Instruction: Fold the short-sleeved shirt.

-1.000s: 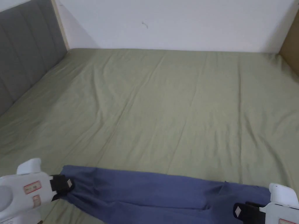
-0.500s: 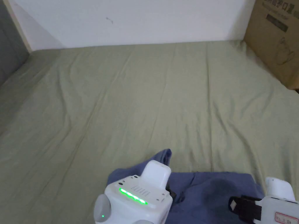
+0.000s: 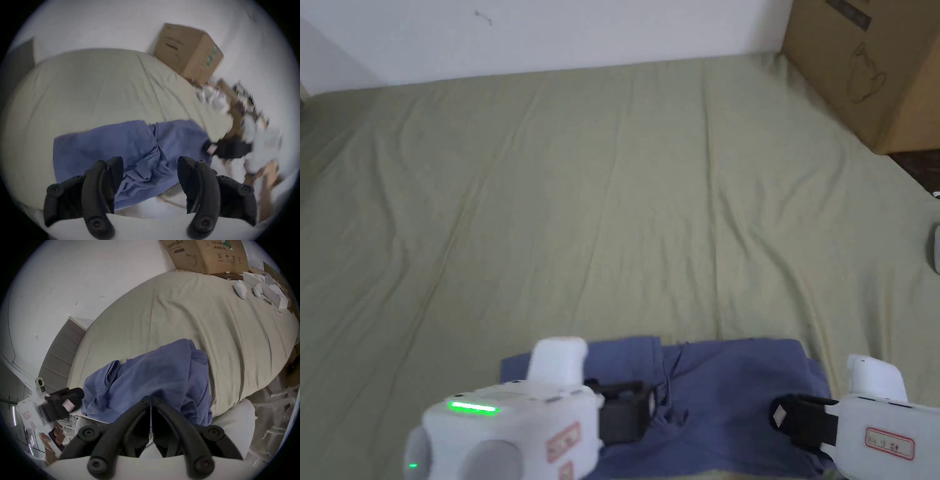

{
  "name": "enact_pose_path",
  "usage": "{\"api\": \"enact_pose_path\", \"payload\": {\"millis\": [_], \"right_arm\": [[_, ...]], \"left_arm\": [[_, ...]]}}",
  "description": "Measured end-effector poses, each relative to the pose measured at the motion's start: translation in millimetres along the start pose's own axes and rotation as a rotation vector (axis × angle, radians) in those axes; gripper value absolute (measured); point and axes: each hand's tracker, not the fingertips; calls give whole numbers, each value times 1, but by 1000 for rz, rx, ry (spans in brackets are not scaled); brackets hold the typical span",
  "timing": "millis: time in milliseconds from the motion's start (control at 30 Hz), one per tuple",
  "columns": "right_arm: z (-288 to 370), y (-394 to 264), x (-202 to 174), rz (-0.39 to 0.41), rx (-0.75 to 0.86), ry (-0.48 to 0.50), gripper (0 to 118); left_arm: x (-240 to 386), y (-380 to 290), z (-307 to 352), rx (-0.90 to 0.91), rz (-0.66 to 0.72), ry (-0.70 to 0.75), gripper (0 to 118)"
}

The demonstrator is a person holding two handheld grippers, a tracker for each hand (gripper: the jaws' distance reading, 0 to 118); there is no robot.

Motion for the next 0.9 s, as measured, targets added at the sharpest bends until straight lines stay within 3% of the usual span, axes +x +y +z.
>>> {"api": "enact_pose_path", "payload": {"millis": [100, 133, 167, 267, 400, 533, 633, 900], "right_arm": [[-1, -1, -3, 7, -5, 12, 1], [-1, -1, -4, 10, -7, 16, 1], [-1, -1, -4, 13, -8, 21, 1], [-2, 0, -5, 21, -12, 19, 0], [-4, 2, -4, 9, -8, 24, 0], [-4, 2, -3, -1, -5, 27, 1], [-2, 2, -3, 3, -6, 21, 1], [-7, 2, -4, -1, -15, 29, 1]], "left_arm": [[-38, 1, 6, 50, 278, -84, 6], [-46, -1, 6, 59, 310, -69, 3], [-52, -3, 7, 71, 339, -42, 3], [-50, -5, -2, 0, 236, 100, 2], [-54, -11, -35, -70, 265, -15, 1], [-53, -17, -66, -149, 219, 56, 1], [-51, -21, -66, -149, 281, -29, 1], [-20, -37, -82, -214, 219, -93, 1]]}}
